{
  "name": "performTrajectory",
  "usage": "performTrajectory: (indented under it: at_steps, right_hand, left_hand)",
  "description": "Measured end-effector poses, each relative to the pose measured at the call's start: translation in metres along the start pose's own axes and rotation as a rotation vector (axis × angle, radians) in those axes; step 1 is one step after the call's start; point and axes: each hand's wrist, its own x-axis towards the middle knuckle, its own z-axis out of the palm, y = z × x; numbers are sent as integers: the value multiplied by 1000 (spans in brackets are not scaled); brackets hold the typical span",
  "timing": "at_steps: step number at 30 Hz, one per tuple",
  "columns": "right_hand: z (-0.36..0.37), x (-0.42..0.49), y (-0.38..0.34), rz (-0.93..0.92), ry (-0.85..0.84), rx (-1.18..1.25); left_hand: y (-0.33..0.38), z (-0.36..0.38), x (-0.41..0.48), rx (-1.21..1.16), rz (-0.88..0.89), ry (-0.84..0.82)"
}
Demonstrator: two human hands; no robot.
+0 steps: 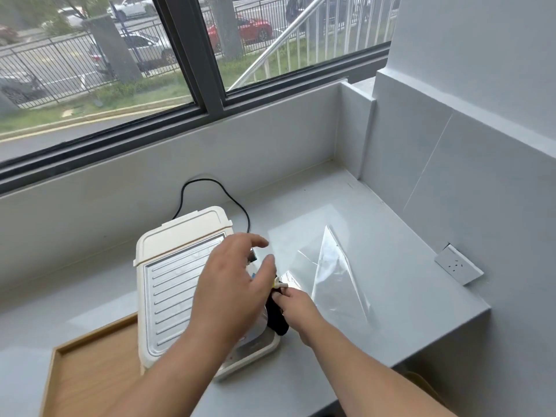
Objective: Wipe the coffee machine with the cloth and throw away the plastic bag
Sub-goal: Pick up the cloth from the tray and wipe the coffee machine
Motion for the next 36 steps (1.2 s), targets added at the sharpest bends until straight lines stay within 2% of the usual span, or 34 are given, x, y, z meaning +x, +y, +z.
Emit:
performTrajectory:
  at_steps: [3, 6, 8, 11, 19, 26, 33, 36]
  right_hand:
    - [-4, 8, 2, 14, -8, 67]
    - [-7, 15, 6, 47, -33, 197]
    - [-8, 19, 6, 74, -57, 274]
    - [-10, 31, 2, 116, -97, 339]
    - [-21, 61, -32, 161, -139, 166]
    - [-12, 83, -66, 35, -142, -168]
    - [20, 74, -107, -64, -140, -202]
    - [19, 66, -118, -24, -168, -76]
  left_hand:
    - [-37, -21, 12, 138, -89, 29]
    - [-67, -37, 16, 273, -185, -46]
    - [-80, -42, 14, 342, -192, -105]
    - [-87, -40, 10, 348, -174, -109]
    - [-90, -35, 9, 379, -156, -71]
    - [-90, -34, 10, 412, -156, -65]
    - [-92, -31, 9, 419, -161, -53]
    - [-93, -30, 9, 428, -162, -54]
